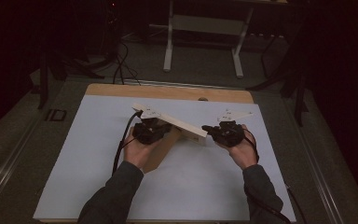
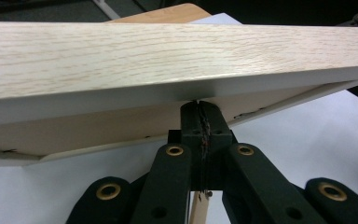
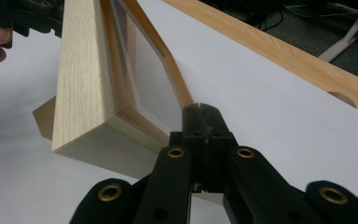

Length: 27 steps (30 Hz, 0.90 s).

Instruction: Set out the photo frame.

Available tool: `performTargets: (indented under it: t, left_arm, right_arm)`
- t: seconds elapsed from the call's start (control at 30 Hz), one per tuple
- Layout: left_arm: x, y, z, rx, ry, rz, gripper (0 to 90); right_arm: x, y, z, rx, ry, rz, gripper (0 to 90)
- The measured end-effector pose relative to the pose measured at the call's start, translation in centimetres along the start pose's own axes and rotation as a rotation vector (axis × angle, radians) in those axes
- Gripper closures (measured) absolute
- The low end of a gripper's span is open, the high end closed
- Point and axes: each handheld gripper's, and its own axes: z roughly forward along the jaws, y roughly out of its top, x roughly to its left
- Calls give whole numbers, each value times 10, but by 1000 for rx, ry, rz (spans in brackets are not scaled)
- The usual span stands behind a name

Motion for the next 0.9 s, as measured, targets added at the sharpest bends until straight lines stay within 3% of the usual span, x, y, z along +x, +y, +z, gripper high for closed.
performTargets:
  t: [0.9]
  left_arm:
    - [-9, 6, 3, 5, -18, 22, 900]
  right_arm:
    - [12, 5, 1, 16, 52, -47, 899]
